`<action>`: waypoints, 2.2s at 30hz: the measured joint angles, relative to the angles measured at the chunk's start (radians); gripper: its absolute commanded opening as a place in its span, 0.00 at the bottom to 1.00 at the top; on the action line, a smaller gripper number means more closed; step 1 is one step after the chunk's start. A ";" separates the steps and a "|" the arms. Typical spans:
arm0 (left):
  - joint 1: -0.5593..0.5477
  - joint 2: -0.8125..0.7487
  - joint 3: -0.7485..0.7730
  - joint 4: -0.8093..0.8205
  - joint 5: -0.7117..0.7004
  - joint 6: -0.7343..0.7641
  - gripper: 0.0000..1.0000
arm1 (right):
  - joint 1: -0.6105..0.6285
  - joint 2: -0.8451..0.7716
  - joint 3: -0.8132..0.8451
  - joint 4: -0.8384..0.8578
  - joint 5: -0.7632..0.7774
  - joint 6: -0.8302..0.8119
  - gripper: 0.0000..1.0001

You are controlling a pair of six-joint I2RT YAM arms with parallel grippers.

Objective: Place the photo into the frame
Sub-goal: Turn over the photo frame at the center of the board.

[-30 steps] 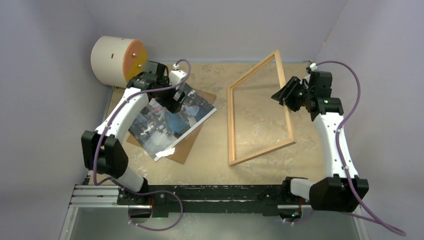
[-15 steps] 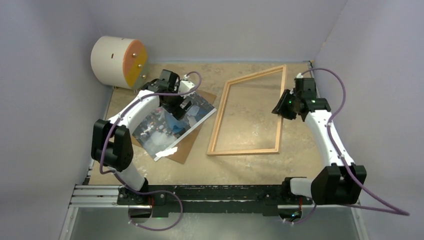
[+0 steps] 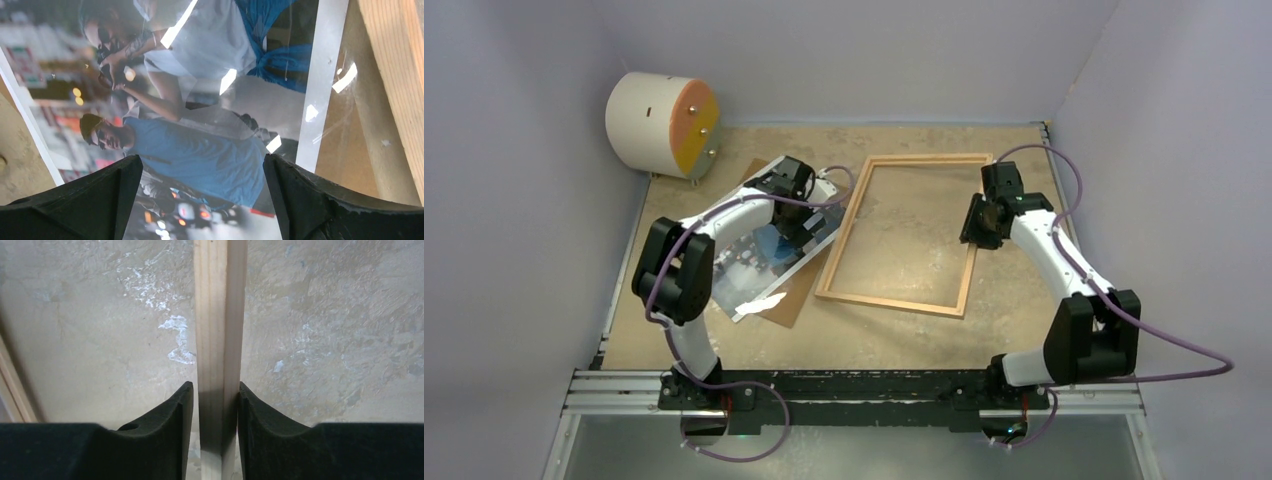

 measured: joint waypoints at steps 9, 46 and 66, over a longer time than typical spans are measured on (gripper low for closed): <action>-0.093 0.056 -0.010 0.087 -0.060 0.001 1.00 | 0.006 0.106 -0.063 0.060 0.067 0.002 0.38; -0.028 -0.198 0.006 -0.064 0.126 0.023 1.00 | 0.346 0.538 0.359 0.181 0.073 0.206 0.59; 0.387 -0.246 -0.236 -0.043 -0.014 0.162 1.00 | 0.517 0.721 0.487 0.175 0.212 0.220 0.26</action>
